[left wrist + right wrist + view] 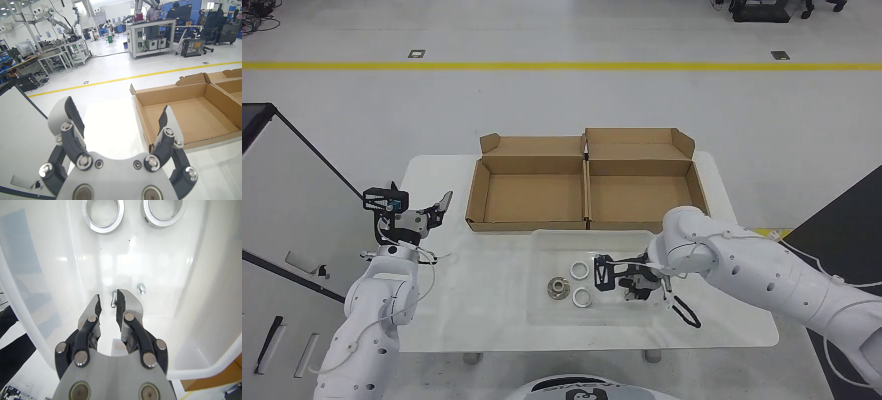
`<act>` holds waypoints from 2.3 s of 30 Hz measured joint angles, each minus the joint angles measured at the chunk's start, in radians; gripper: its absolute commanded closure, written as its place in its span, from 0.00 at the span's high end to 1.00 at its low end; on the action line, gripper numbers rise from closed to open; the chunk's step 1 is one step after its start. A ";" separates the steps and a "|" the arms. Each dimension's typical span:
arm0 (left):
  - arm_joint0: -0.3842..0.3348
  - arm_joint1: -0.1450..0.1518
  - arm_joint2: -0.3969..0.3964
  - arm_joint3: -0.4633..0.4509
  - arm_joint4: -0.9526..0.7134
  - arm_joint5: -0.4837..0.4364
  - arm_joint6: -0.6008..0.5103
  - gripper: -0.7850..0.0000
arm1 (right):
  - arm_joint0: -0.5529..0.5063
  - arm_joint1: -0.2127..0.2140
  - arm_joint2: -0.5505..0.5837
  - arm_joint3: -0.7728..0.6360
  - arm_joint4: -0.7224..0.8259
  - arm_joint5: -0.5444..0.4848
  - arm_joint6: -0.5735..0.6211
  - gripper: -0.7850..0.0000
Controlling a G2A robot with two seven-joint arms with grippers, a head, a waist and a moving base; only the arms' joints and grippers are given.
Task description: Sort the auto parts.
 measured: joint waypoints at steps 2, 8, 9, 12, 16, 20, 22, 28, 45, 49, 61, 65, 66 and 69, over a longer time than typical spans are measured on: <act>0.000 0.000 0.000 0.000 0.000 0.000 0.000 1.00 | -0.003 -0.001 0.002 0.002 -0.004 -0.002 -0.001 0.03; 0.000 0.000 0.000 0.000 0.000 0.000 0.000 1.00 | -0.007 -0.004 0.007 0.003 -0.019 -0.013 0.002 0.00; 0.000 0.000 0.000 0.000 0.000 0.000 0.000 1.00 | -0.008 -0.004 0.008 0.003 -0.023 -0.015 0.001 0.00; 0.000 0.000 0.000 0.000 0.000 0.000 0.000 1.00 | -0.010 -0.005 0.012 0.002 -0.033 -0.019 -0.005 0.00; 0.000 0.000 0.000 0.000 0.000 0.000 0.000 1.00 | -0.006 -0.004 0.026 -0.012 -0.038 -0.025 -0.006 0.00; 0.000 0.000 0.000 0.000 0.000 0.000 0.000 1.00 | 0.002 0.000 0.049 -0.040 -0.034 -0.030 -0.011 0.00; 0.000 0.000 0.000 0.000 0.000 0.000 0.000 1.00 | 0.008 0.005 0.068 -0.062 -0.018 -0.031 -0.009 0.00; 0.000 0.000 0.000 0.000 0.000 0.000 0.000 1.00 | 0.021 0.029 0.120 -0.142 0.037 -0.027 0.000 0.00; 0.000 0.000 0.000 0.000 0.000 0.000 0.000 1.00 | 0.026 0.112 0.247 -0.239 0.171 -0.113 -0.086 0.00; 0.000 0.000 0.000 0.000 0.000 0.000 0.000 1.00 | 0.036 0.138 0.280 -0.209 0.184 -0.181 -0.154 0.00; 0.000 0.000 0.000 0.000 0.000 0.000 0.000 1.00 | 0.133 0.177 0.266 -0.124 0.211 -0.399 -0.372 0.00; 0.000 0.000 0.000 0.000 0.000 0.000 0.000 1.00 | 0.189 0.158 0.233 -0.100 0.228 -0.415 -0.390 0.00; 0.000 0.000 0.000 0.000 0.000 0.000 0.000 1.00 | 0.202 0.150 0.224 -0.095 0.235 -0.414 -0.395 0.00; 0.000 0.000 0.000 0.000 0.000 0.000 0.000 1.00 | 0.245 0.119 0.193 -0.077 0.254 -0.414 -0.425 0.00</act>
